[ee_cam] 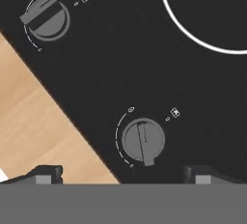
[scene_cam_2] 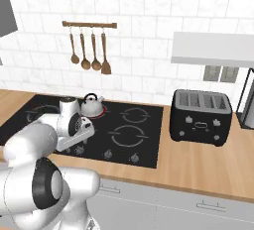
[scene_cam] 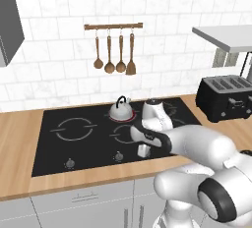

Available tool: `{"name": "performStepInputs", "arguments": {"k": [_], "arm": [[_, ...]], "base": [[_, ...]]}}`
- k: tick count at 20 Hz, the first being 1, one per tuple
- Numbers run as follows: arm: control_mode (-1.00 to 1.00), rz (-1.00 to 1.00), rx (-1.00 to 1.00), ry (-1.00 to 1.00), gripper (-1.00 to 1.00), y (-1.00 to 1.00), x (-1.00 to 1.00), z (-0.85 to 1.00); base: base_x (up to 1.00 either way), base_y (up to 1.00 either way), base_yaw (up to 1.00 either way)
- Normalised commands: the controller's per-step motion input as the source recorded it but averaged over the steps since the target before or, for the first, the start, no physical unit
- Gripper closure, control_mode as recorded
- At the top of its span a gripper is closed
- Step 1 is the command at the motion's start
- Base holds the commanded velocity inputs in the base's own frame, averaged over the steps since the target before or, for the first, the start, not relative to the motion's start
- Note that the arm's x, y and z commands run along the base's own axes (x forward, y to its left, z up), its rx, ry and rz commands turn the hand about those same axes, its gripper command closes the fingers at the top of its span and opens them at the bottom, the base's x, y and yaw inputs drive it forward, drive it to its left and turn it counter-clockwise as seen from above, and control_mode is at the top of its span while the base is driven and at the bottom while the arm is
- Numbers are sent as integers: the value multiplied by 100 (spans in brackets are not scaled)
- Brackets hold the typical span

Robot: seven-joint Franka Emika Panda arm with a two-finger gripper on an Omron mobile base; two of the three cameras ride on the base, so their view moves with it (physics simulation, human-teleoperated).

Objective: Turn off the rear center burner of the stove.

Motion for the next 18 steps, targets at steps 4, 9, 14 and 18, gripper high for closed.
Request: {"name": "performStepInputs", "arguments": {"k": [4, 9, 14, 18], "arm": [[-100, 0, 0, 0, -100, 0, 22, -19], [-100, 0, 0, 0, -100, 0, 10, -10], [-100, 0, 0, 0, -100, 0, 0, -26], [-100, 0, 0, 0, -100, 0, -1, -21]], "base": [[0, 0, 0], [0, 0, 0], [0, 0, 0], [0, 0, 0]]}}
